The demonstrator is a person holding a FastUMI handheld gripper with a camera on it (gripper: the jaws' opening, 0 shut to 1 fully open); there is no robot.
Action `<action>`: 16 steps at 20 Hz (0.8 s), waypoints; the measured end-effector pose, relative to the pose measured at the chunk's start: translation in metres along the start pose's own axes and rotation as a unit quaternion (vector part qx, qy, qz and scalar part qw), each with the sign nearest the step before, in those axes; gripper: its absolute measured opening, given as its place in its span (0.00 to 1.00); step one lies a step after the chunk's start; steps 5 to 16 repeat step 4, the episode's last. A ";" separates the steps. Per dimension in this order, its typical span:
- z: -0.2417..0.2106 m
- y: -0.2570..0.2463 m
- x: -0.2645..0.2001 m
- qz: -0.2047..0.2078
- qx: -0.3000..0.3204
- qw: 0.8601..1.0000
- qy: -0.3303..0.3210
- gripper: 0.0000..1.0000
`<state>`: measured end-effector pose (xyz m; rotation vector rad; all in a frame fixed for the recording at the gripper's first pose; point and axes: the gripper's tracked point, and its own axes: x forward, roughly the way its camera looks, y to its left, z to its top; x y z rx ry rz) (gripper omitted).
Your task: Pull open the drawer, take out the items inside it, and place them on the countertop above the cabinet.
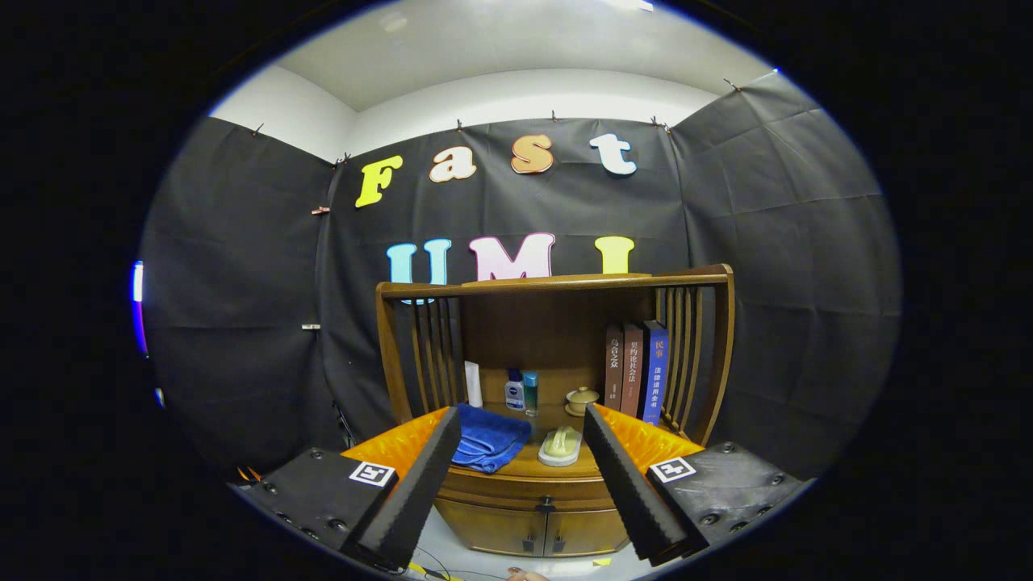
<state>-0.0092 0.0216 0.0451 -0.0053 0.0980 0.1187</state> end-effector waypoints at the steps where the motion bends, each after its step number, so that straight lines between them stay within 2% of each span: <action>1: 0.000 0.000 0.001 0.001 -0.001 1.000 0.000 0.99; 16: 0.003 -0.002 0.001 0.001 -0.004 1.000 -0.002 0.99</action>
